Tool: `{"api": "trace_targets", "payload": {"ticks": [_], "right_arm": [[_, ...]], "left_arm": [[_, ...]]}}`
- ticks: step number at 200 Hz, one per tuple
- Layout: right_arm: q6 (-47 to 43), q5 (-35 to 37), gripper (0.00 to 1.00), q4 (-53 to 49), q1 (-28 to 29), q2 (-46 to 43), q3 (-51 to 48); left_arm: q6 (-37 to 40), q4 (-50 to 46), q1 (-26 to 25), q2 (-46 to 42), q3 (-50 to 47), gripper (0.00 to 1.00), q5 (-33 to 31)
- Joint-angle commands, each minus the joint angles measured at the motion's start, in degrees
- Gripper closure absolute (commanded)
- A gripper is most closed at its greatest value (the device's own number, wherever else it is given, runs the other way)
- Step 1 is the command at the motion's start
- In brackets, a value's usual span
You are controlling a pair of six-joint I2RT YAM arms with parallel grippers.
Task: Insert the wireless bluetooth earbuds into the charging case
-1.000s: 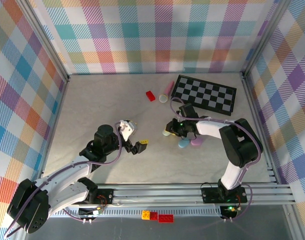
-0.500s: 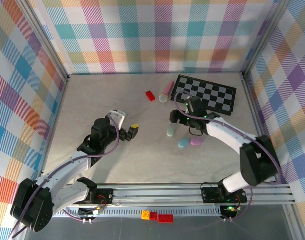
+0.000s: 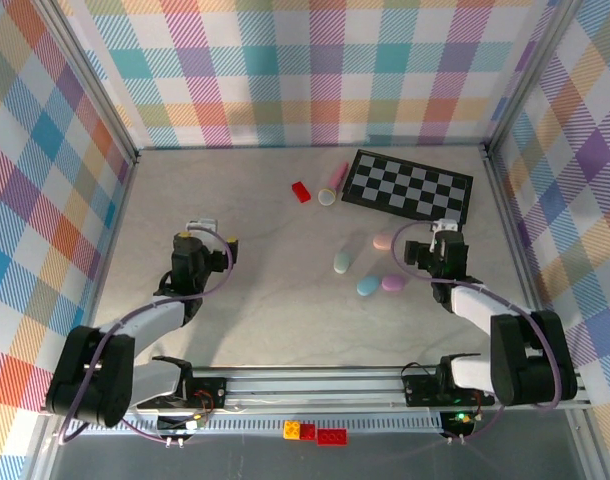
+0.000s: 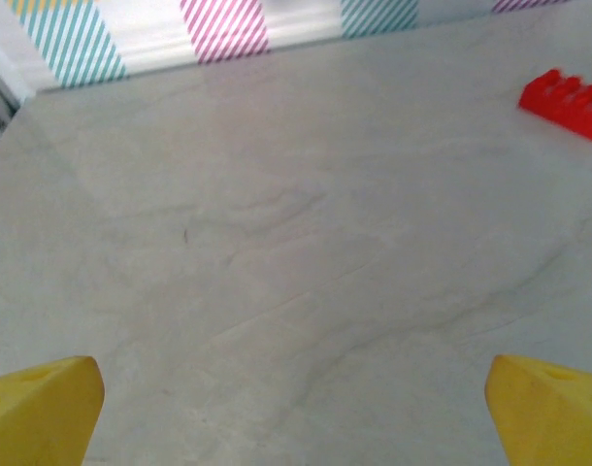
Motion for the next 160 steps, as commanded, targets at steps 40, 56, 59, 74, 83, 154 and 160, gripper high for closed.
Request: {"api": "trace_targets", "payload": {"ticks": [40, 56, 59, 74, 83, 154, 160], "right_arm": [[-4.2, -10.1, 0.01, 22.0, -1.4, 8.4, -0.1], [-4.7, -13.9, 0.01, 25.7, -2.4, 10.9, -1.0], [-4.7, -14.6, 0.01, 26.5, -2.6, 11.4, -1.2], [-4.6, -16.3, 0.01, 29.6, -3.4, 14.1, -1.5], [-4.1, -16.8, 0.01, 29.0, -3.8, 14.0, -1.2], [-2.3, -17.8, 0.01, 25.3, -5.6, 14.2, 0.6], [-2.4, -17.8, 0.01, 25.4, -5.6, 14.2, 0.6]], "left_arm": [[-5.8, 14.7, 4.8, 13.1, 1.6, 0.0, 5.1], [-6.3, 15.8, 5.2, 15.7, 2.0, 0.0, 5.0], [-6.5, 16.3, 5.4, 16.2, 1.9, 0.0, 5.0], [-7.0, 19.6, 6.0, 19.9, 1.8, 0.0, 5.3], [-7.3, 20.7, 6.4, 21.1, 2.0, 0.0, 5.5], [-8.4, 18.1, 7.2, 20.7, 3.0, 0.0, 5.7], [-8.4, 18.1, 7.2, 20.7, 2.9, 0.0, 5.8]]}}
